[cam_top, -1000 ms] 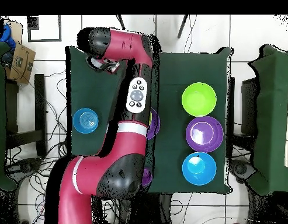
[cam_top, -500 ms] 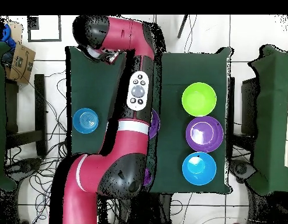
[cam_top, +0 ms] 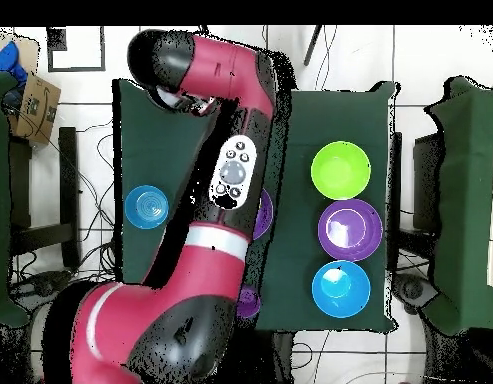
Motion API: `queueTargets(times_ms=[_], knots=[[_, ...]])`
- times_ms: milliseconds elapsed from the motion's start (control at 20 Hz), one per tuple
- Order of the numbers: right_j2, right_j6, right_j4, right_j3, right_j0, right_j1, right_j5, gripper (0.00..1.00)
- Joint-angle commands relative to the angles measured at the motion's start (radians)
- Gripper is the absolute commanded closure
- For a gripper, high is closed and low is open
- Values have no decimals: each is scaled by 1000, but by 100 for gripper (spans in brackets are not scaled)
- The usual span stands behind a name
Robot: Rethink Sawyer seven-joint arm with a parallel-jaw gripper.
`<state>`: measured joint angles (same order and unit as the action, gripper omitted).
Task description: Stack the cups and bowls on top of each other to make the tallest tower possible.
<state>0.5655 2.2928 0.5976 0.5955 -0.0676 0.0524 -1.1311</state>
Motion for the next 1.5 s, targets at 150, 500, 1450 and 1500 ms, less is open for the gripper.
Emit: queueTargets(times_ms=[150,500,1450,1500], knots=[[-206,-350,-150,696,-1,394,301,0],[-257,-357,-237,794,42,458,331,0],[-423,-356,-512,1077,175,576,576,0],[-448,-355,-506,1099,195,593,555,0]])
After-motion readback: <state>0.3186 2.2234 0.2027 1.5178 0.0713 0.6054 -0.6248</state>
